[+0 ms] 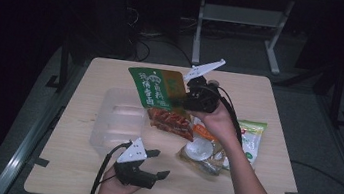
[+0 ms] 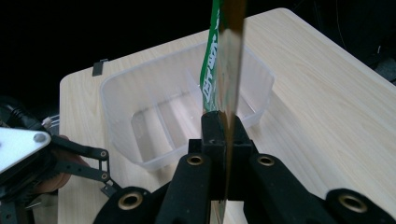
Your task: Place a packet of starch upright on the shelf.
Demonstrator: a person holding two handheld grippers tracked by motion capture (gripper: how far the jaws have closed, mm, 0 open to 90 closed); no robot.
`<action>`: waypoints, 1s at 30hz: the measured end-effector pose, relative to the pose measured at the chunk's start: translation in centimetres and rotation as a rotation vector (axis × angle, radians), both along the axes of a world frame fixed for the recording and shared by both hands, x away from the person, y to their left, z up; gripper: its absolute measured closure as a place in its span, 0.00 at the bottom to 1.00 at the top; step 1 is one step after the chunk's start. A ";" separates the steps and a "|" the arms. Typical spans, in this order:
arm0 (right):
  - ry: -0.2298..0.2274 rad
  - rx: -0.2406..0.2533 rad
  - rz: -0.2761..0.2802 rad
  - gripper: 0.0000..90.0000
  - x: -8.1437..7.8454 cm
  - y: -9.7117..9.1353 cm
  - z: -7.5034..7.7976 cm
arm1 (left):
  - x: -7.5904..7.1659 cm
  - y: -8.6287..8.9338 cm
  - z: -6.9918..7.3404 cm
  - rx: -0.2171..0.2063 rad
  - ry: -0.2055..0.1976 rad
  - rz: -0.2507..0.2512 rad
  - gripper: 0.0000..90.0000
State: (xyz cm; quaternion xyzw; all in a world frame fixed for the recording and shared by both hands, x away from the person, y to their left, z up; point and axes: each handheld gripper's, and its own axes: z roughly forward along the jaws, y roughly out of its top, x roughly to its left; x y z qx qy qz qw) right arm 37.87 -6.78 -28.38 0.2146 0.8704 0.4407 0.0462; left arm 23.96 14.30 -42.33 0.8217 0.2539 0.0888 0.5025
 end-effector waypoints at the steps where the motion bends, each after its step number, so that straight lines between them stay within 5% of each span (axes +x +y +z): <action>1: -0.009 0.001 0.010 0.99 0.3 0.4 0.1 | 0.0 0.0 0.0 -0.006 -0.001 0.003 0.30; 19: -0.047 0.027 0.076 1.00 1.9 5.3 1.7 | 0.0 0.2 0.2 0.010 -0.009 -0.008 0.30; 30: -0.038 0.040 0.109 0.99 2.5 7.8 1.5 | -0.1 0.2 0.2 0.002 -0.012 -0.004 0.30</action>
